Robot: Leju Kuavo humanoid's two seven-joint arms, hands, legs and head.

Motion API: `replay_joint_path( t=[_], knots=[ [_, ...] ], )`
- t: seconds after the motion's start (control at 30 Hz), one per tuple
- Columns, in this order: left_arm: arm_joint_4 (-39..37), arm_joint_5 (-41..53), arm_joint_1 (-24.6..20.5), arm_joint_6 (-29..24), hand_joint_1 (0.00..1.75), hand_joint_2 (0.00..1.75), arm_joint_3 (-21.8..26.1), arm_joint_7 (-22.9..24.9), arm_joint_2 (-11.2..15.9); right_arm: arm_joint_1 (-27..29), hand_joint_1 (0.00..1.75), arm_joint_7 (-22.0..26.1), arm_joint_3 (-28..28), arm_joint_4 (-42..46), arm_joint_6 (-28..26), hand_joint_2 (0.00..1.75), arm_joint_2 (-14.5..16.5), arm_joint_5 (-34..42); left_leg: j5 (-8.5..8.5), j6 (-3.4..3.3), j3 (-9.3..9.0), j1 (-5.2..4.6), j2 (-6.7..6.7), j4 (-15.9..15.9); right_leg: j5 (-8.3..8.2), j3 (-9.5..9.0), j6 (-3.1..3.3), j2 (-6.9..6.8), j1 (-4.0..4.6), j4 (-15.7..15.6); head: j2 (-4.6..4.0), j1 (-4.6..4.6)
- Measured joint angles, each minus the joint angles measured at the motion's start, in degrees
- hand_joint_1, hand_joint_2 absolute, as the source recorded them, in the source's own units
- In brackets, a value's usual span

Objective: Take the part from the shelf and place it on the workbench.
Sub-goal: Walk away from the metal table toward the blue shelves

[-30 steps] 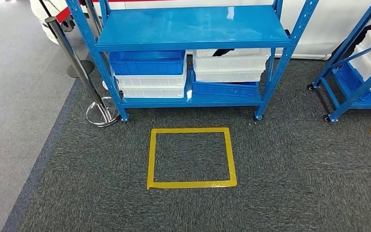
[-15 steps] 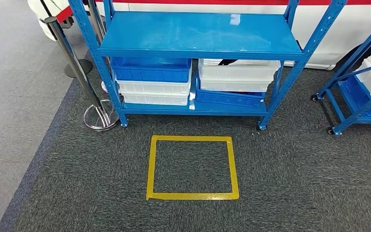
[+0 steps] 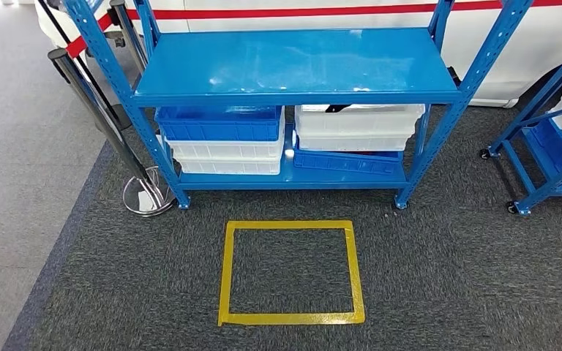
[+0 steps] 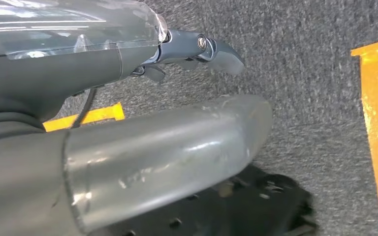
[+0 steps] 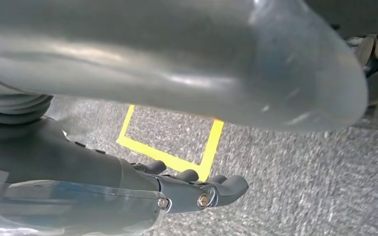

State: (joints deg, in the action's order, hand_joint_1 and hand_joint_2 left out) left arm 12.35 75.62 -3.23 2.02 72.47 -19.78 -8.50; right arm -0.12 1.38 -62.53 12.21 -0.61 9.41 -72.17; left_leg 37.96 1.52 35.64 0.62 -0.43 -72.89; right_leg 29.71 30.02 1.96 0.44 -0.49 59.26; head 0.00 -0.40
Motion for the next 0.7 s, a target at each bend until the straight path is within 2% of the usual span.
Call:
replay_joint_path(
  t=[0.03, 0.1, 0.13, 0.17, 0.23, 0.3, 0.37, 0.43, 0.47, 0.5, 0.53, 0.57, 0.6, 0.63, 0.67, 0.7],
  knots=[
    [0.00, 0.00, 0.07, -0.01, 0.00, 0.00, 0.01, -0.01, 0.01, 0.03, 0.00, 0.00, -0.03, -0.01, 0.01, 0.00, 0.02, 0.00, -1.83, -0.07, 0.20, 0.00, 0.03, 2.37, 0.73, -0.98, -0.11, 0.01, -0.01, 0.00, 0.00, 0.01],
    [0.00, 0.00, 0.28, -0.01, 0.00, 0.00, 0.00, -0.01, 0.02, 0.09, 0.00, -0.01, -0.07, -0.02, 0.02, 0.00, 0.07, 0.00, -8.16, -0.56, 0.03, -0.18, 0.16, 8.47, 2.21, -2.68, -0.49, 0.01, 0.02, 0.02, 0.00, 0.08],
    [0.00, 0.01, 0.37, -0.01, 0.00, 0.00, -0.01, -0.01, 0.03, 0.04, 0.00, -0.01, -0.09, -0.02, 0.02, 0.00, 0.10, 0.00, -10.49, -0.92, -0.10, -0.36, 0.24, 10.61, 2.86, -3.22, -0.81, 0.06, 0.06, 0.00, 0.00, 0.12],
    [0.00, 0.01, 0.45, -0.02, 0.00, 0.00, -0.01, -0.02, 0.03, -0.04, 0.00, -0.03, -0.12, -0.02, 0.01, 0.00, 0.12, 0.00, -11.77, -1.35, -0.16, -0.56, 0.29, 11.65, 3.31, -3.64, -1.19, 0.09, 0.08, -0.15, 0.00, 0.14],
    [0.00, 0.02, 0.46, -0.04, 0.00, 0.00, -0.01, -0.05, 0.02, -0.22, 0.00, -0.05, -0.15, -0.02, 0.01, 0.00, 0.14, 0.00, -11.55, -2.25, -0.93, -0.70, 0.21, 12.38, 3.22, -4.28, -2.12, 0.14, 0.16, -0.08, 0.00, 0.11],
    [0.00, 0.02, 0.42, -0.05, 0.00, 0.00, -0.01, -0.11, -0.05, -0.31, 0.00, -0.06, -0.15, 0.00, -0.01, 0.00, 0.12, 0.00, -11.45, -3.10, -2.71, -0.45, 0.09, 13.74, 2.60, -3.89, -2.85, 0.04, 0.12, 2.22, 0.00, 0.25],
    [0.00, 0.02, 0.34, -0.05, 0.00, 0.00, -0.01, -0.14, -0.12, -0.47, 0.00, -0.05, -0.16, 0.01, -0.02, 0.00, 0.11, 0.00, -11.06, -3.68, -4.49, -0.28, 0.07, 14.94, 3.66, -0.55, -3.21, -0.07, -0.05, 7.85, 0.00, 0.56],
    [0.00, 0.02, 0.24, -0.08, 0.00, 0.00, -0.01, -0.14, -0.11, -0.55, 0.00, -0.05, -0.16, 0.01, -0.01, 0.00, 0.12, 0.00, -10.23, -3.87, -5.65, -0.29, 0.02, 15.35, 6.78, 4.38, -3.41, -0.10, -0.18, 13.58, 0.00, 0.71],
    [0.00, 0.01, 0.24, -0.09, 0.00, 0.00, 0.00, -0.14, -0.11, -0.51, 0.00, -0.05, -0.16, 0.01, -0.01, 0.00, 0.12, 0.00, -9.66, -3.82, -6.31, -0.30, -0.03, 15.38, 7.90, 6.23, -3.56, -0.11, -0.25, 14.79, 0.00, 0.71],
    [0.00, 0.01, 0.28, -0.10, 0.00, 0.00, 0.01, -0.14, -0.11, -0.44, 0.00, -0.06, -0.16, 0.01, 0.00, 0.00, 0.12, 0.00, -9.00, -3.71, -7.13, -0.30, -0.12, 15.38, 7.99, 7.33, -3.63, -0.12, -0.28, 14.43, 0.00, 0.74],
    [0.00, 0.00, 0.33, -0.10, 0.00, 0.00, 0.01, -0.14, -0.12, -0.34, 0.00, -0.07, -0.18, 0.01, 0.00, 0.00, 0.11, 0.00, -8.31, -3.57, -8.06, -0.30, -0.18, 15.39, 6.68, 7.63, -3.66, -0.13, -0.30, 12.47, 0.00, 0.74],
    [0.00, 0.00, 0.40, -0.10, 0.00, 0.00, 0.00, -0.14, -0.14, -0.18, 0.00, -0.07, -0.20, 0.01, 0.00, 0.00, 0.11, 0.00, -7.57, -3.40, -8.92, -0.30, -0.21, 15.42, 3.94, 7.44, -3.55, -0.16, -0.27, 9.33, 0.00, 0.76],
    [0.00, 0.00, 0.44, -0.09, 0.00, 0.00, 0.00, -0.14, -0.17, 0.00, 0.00, -0.07, -0.25, 0.01, 0.00, 0.00, 0.09, 0.00, -6.82, -3.20, -9.68, -0.34, -0.19, 15.35, 0.28, 7.23, -3.26, -0.20, -0.17, 5.96, -0.01, 0.81],
    [0.00, 0.01, 0.39, -0.09, 0.00, 0.00, -0.01, -0.14, -0.21, 0.09, 0.00, -0.07, -0.31, 0.01, 0.00, 0.00, 0.08, 0.00, -6.15, -2.93, -10.17, -0.41, -0.21, 15.37, -2.46, 7.05, -2.90, -0.22, -0.01, 3.36, -0.01, 0.86],
    [0.00, 0.01, 0.31, -0.08, 0.00, 0.00, -0.01, -0.14, -0.24, 0.12, 0.00, -0.07, -0.37, 0.01, 0.00, 0.00, 0.07, 0.00, -5.61, -2.59, -10.53, -0.47, -0.22, 15.50, -4.50, 6.98, -2.51, -0.24, 0.15, 1.71, -0.01, 0.90],
    [0.00, 0.02, 0.21, -0.08, 0.00, 0.00, -0.01, -0.14, -0.26, 0.08, 0.00, -0.07, -0.40, 0.01, 0.00, 0.00, 0.07, 0.00, -5.37, -2.23, -10.92, -0.54, -0.26, 15.48, -5.22, 6.97, -2.12, -0.21, 0.28, 1.05, -0.01, 0.93]
  ],
)
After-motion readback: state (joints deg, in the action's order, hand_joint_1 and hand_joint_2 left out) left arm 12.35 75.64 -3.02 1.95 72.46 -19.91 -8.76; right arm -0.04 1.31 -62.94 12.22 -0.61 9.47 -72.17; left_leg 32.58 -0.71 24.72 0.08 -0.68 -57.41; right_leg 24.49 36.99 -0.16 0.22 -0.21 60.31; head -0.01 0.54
